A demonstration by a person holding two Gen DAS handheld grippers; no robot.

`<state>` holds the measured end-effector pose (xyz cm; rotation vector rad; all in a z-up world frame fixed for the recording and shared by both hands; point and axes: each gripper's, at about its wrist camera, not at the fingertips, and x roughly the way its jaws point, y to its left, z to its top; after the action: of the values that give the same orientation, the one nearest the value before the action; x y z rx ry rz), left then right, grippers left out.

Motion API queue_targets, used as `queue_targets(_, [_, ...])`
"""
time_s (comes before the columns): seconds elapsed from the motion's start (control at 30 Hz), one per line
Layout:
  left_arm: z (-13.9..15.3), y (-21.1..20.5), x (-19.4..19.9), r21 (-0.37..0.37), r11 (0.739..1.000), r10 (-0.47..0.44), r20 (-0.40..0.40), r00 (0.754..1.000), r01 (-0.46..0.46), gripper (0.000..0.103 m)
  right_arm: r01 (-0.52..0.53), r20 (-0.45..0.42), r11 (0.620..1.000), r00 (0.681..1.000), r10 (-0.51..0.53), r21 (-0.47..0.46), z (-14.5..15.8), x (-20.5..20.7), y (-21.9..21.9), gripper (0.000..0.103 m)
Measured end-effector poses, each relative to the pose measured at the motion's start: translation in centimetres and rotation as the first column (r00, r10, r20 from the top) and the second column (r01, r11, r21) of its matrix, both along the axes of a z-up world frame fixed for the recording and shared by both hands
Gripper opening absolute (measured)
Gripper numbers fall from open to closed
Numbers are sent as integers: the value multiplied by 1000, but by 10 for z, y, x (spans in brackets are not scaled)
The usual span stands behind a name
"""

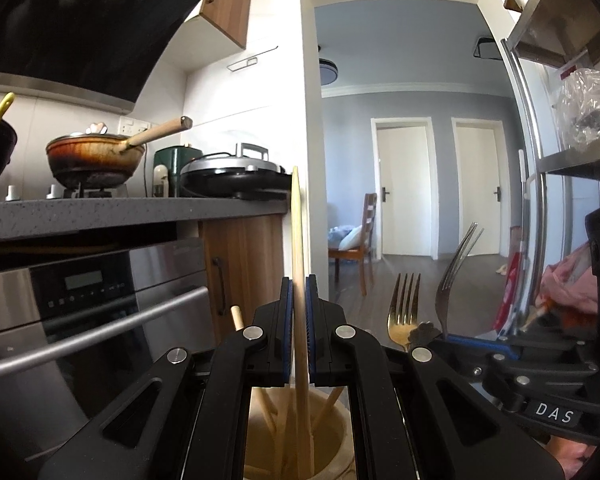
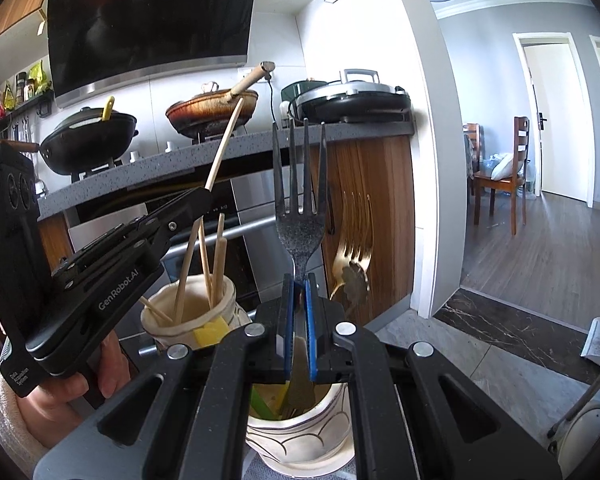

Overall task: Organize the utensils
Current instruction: 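Drop the fork into the shorter pot while the left tool drops the chopstick in the taller pot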

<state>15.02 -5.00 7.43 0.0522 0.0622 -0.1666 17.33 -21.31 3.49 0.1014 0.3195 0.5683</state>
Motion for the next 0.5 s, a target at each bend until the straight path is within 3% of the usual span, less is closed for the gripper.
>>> queue_targets(0.5, [-4,3,-5,-24,1000,-10,-39,999,9,14,-31,-78,997,997,25,-66,-20,12,13,5])
